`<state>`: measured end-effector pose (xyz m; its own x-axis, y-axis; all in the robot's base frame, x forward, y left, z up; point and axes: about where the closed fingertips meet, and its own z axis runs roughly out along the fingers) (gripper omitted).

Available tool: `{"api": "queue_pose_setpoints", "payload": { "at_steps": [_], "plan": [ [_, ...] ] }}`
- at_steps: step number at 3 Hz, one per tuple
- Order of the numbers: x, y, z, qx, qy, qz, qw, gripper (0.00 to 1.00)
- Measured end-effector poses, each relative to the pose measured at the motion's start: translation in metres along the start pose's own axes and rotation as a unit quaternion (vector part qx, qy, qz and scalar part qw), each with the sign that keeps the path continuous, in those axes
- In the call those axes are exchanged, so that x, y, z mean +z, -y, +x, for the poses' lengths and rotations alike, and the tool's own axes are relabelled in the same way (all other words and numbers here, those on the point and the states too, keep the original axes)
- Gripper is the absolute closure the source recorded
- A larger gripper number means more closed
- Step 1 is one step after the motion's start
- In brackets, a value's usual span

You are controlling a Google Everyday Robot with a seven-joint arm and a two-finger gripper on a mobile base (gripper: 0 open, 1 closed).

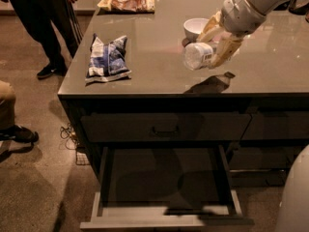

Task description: Place blue plastic bottle into middle drawer

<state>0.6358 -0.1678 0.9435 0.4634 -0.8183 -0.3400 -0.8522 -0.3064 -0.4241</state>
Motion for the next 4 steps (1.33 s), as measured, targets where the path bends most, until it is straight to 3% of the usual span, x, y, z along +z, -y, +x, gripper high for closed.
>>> {"api": "queue_pose_setpoints", "payload": {
  "at_steps": [2, 4],
  "plan": [
    [0.01, -0.034, -0.015, 0.069, -0.005, -0.04, 0.9968, 1.0],
    [0.019, -0.082, -0.062, 0.145, 0.015, -0.068, 0.987, 1.0]
  ]
}}
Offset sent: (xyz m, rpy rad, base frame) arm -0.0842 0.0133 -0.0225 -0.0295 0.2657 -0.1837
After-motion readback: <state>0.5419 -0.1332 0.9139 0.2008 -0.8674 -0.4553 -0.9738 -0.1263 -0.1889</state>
